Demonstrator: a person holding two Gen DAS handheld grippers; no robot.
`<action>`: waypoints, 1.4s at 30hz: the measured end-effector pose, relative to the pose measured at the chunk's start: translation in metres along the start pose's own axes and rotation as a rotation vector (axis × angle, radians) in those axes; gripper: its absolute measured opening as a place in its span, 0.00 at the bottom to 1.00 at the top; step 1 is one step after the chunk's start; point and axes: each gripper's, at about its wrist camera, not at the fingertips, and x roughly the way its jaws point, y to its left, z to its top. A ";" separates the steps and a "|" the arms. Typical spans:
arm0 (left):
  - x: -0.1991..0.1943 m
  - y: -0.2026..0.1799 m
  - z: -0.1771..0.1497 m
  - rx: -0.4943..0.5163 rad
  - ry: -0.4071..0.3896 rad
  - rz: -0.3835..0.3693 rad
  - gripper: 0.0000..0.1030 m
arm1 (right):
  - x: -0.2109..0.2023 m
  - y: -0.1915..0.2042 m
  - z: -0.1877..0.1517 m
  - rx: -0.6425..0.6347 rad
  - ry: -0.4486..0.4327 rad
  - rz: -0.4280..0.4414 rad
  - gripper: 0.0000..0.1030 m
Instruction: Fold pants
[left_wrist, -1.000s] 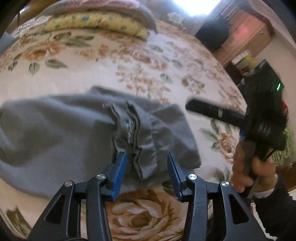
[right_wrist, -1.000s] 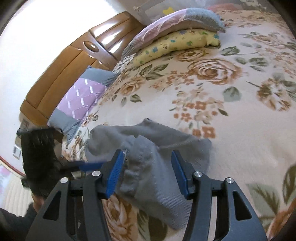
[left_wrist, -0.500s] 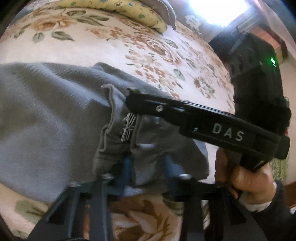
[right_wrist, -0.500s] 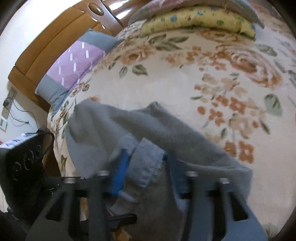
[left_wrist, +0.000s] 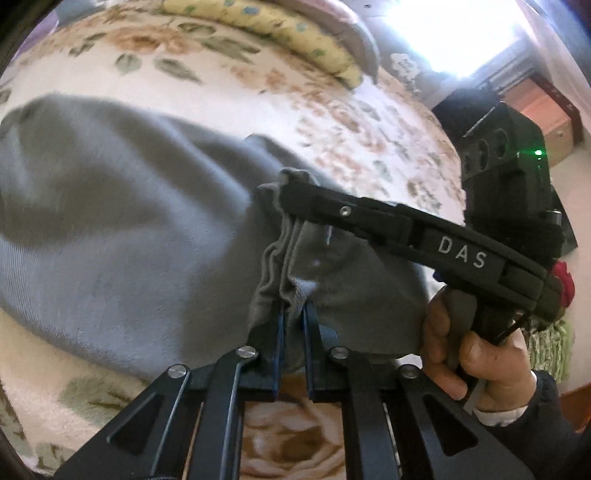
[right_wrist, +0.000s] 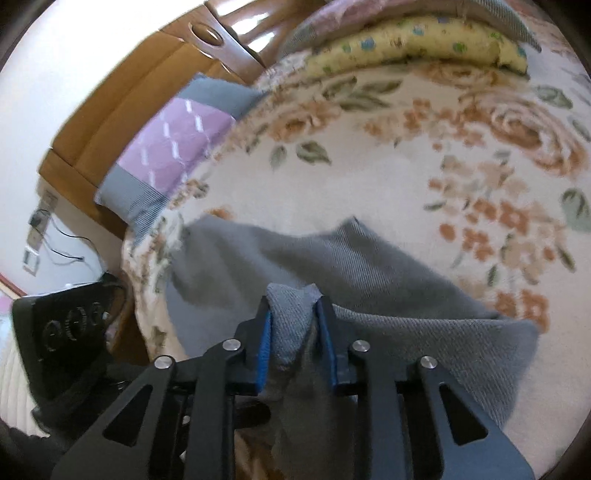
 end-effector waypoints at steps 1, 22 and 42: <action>-0.002 0.004 -0.002 -0.007 0.002 -0.006 0.08 | 0.001 0.000 -0.001 0.010 -0.003 -0.008 0.32; -0.073 0.071 -0.021 -0.217 -0.135 -0.002 0.08 | 0.004 0.063 0.037 -0.130 0.019 0.004 0.38; -0.094 0.151 -0.008 -0.514 -0.287 -0.005 0.38 | 0.092 0.151 0.085 -0.394 0.190 0.004 0.50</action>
